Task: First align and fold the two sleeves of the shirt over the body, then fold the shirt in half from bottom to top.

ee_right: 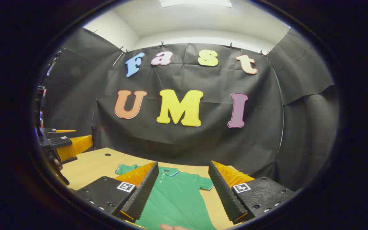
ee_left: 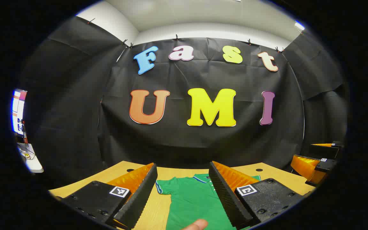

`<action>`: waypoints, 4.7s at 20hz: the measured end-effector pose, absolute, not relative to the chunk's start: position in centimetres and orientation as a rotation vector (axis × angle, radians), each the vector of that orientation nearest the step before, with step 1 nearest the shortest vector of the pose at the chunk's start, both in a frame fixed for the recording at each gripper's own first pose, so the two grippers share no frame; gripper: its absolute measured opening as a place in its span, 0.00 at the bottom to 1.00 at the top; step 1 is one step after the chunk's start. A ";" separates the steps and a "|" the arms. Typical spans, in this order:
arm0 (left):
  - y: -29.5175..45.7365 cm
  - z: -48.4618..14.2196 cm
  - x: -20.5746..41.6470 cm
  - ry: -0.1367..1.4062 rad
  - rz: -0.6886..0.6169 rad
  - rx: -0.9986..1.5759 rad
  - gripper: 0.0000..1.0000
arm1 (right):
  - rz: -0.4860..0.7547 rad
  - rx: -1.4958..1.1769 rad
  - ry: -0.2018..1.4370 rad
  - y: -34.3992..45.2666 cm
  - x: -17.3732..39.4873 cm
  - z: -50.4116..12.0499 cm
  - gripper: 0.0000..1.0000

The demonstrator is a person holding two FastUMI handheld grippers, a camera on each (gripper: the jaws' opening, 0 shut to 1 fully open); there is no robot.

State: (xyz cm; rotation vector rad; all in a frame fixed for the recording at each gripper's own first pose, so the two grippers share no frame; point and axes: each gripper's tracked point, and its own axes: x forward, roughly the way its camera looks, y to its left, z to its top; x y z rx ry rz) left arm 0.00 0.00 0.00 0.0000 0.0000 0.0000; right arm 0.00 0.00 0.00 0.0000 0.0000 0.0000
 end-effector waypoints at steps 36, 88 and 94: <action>-2.4 -4.8 2.2 0.150 -0.076 -0.057 1.00 | -0.017 0.078 0.240 -3.9 13.4 -7.9 0.95; -1.0 -6.8 3.7 0.159 -0.093 0.001 1.00 | -0.030 0.134 0.578 -2.6 31.0 -19.7 0.02; -0.4 -7.7 4.1 0.192 -0.065 0.001 1.00 | 0.114 0.204 0.561 3.8 29.7 -17.8 0.49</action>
